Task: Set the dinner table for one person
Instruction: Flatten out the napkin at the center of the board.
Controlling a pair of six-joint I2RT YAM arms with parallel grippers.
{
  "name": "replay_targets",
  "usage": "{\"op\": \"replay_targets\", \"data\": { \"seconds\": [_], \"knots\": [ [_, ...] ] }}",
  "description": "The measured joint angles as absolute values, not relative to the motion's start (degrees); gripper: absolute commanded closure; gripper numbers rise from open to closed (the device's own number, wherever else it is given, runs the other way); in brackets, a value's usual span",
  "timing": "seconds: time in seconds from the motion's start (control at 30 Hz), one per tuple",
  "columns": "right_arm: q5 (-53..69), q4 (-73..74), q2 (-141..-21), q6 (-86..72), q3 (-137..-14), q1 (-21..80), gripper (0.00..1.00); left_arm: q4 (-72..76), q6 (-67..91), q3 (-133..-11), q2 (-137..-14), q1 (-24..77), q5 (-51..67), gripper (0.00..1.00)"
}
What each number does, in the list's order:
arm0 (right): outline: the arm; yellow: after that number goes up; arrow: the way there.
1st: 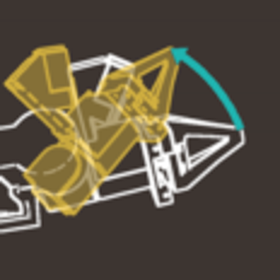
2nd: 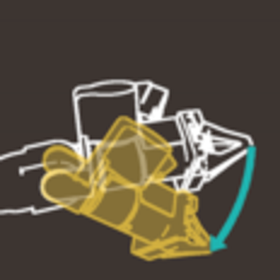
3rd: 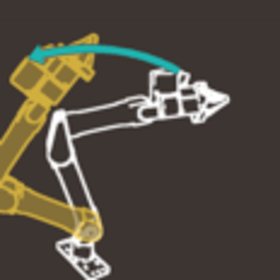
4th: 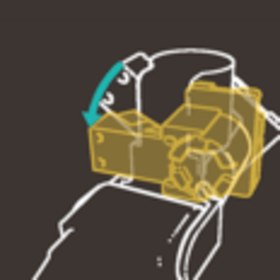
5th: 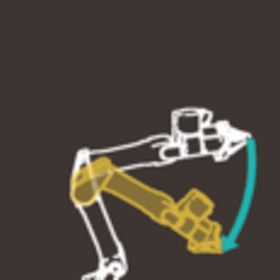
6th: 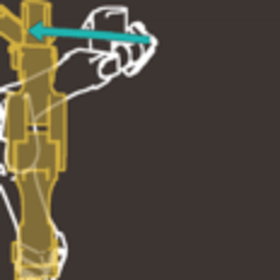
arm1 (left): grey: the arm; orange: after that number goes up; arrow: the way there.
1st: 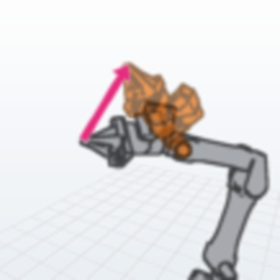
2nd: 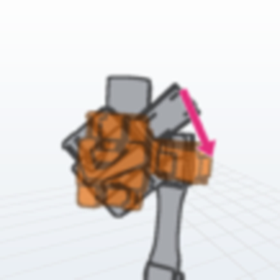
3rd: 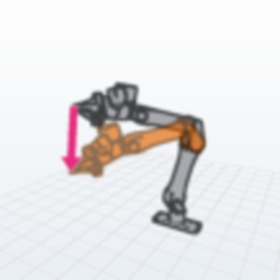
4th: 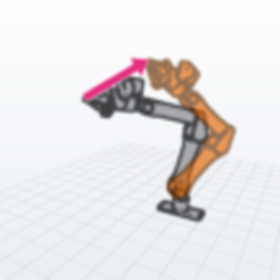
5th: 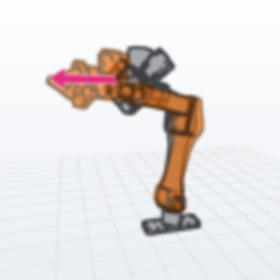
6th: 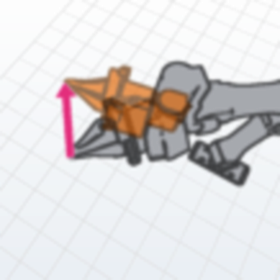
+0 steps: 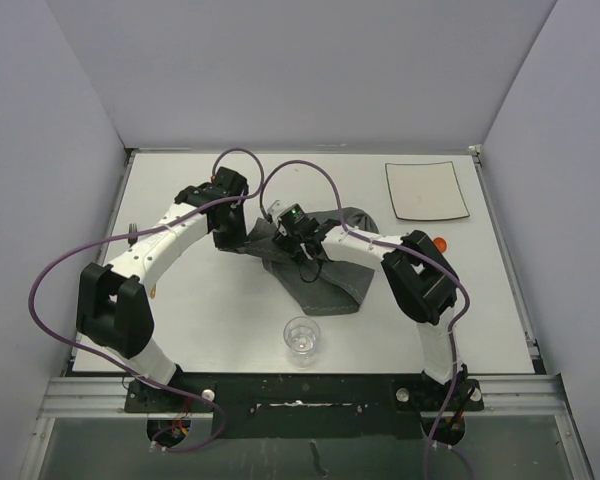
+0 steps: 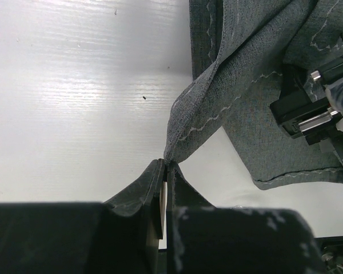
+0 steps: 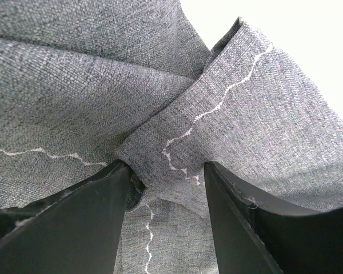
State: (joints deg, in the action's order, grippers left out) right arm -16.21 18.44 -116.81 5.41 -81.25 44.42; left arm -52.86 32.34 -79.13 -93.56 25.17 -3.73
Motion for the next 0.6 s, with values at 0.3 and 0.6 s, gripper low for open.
{"op": "replay_targets", "data": {
  "seconds": [0.3,0.6],
  "knots": [
    [-16.34,18.09,-118.06,5.28,-82.59,44.71,0.49,-52.82,32.36,-79.13,-93.56,25.04,-3.55,1.00],
    [-18.13,18.02,-118.06,4.93,-82.63,45.10,0.88,-52.69,32.58,-79.11,-93.56,25.12,-3.14,1.00]
  ]
}}
